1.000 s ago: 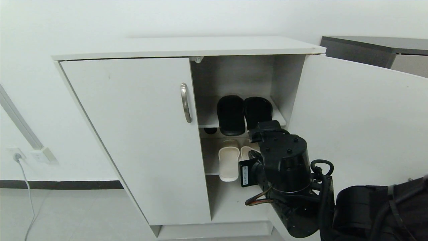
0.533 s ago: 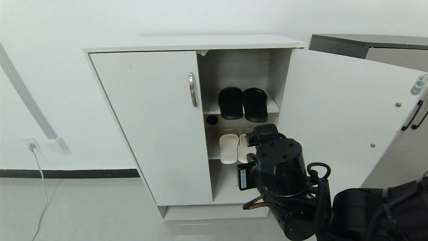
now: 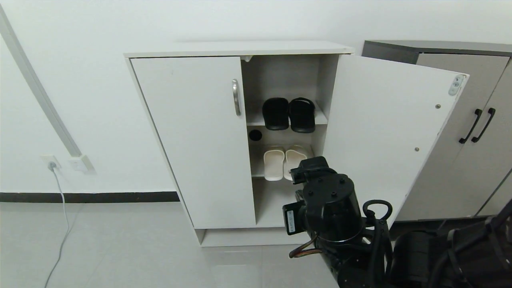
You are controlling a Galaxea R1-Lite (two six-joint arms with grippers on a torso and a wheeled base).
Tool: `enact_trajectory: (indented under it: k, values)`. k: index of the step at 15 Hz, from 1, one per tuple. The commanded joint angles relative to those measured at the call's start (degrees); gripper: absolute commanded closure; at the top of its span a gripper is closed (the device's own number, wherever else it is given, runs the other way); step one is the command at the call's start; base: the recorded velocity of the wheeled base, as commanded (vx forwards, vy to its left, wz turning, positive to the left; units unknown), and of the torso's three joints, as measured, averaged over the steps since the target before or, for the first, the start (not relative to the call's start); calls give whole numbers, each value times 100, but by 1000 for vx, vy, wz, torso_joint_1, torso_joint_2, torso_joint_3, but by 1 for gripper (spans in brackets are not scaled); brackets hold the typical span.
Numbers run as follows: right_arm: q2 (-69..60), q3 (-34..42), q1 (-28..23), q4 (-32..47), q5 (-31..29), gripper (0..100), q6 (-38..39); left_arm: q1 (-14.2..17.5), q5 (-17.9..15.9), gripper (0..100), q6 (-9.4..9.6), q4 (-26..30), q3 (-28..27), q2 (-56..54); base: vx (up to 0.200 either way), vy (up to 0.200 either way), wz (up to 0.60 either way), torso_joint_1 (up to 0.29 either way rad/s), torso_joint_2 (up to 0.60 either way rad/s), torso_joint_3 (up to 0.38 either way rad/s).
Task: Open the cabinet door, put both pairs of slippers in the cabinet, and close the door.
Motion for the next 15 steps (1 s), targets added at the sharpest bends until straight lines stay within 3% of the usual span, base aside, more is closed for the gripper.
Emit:
enact_trajectory:
  k: [1, 15]
  values:
    - [33, 19, 5, -5, 0, 100, 0, 1, 2, 100, -1, 0, 0, 6, 0, 0, 0, 0, 0, 0]
    - [68, 54, -83, -23, 0, 100, 0, 1, -7, 100, -10, 0, -9, 6, 0, 0, 0, 0, 0, 0]
